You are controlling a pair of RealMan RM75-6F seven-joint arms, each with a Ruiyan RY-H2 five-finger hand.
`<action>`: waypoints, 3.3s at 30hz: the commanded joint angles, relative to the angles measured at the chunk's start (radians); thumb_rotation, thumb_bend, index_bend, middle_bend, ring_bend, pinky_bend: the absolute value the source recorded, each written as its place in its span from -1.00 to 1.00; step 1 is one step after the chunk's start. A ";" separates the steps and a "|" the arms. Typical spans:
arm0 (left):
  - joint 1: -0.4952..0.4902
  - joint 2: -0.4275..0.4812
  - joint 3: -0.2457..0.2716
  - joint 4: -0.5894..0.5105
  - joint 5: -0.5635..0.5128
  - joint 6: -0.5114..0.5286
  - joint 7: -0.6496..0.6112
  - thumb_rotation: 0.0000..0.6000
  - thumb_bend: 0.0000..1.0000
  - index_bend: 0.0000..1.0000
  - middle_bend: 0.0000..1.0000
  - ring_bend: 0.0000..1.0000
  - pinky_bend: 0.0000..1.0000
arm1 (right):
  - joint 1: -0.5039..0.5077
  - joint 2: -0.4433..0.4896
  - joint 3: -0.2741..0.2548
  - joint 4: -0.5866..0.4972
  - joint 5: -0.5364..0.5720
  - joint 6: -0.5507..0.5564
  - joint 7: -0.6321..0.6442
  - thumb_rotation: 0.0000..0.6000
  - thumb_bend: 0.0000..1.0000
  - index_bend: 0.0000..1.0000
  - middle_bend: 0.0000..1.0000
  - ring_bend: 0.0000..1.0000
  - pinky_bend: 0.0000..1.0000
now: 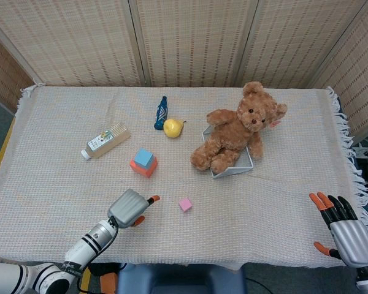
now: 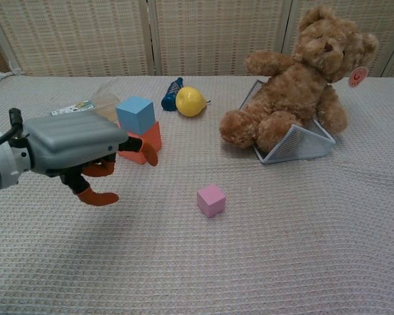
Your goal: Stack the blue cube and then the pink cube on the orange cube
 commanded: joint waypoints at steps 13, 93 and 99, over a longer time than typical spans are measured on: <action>0.024 -0.226 -0.031 0.184 0.077 0.007 0.130 1.00 -0.40 -0.59 1.00 1.00 1.00 | -0.010 0.023 -0.013 0.006 -0.037 0.032 0.051 1.00 -0.94 -1.00 -1.00 -1.00 -1.00; -0.023 0.117 -0.317 -0.041 -0.319 0.023 0.224 1.00 -0.40 0.13 1.00 1.00 1.00 | 0.001 0.021 0.010 -0.008 0.026 -0.010 0.029 1.00 -0.94 -1.00 -1.00 -1.00 -1.00; -0.081 0.139 -0.335 -0.021 -0.392 -0.032 0.227 1.00 -0.40 0.12 1.00 1.00 1.00 | 0.006 0.009 0.015 -0.013 0.045 -0.025 0.000 1.00 -0.94 -1.00 -1.00 -1.00 -1.00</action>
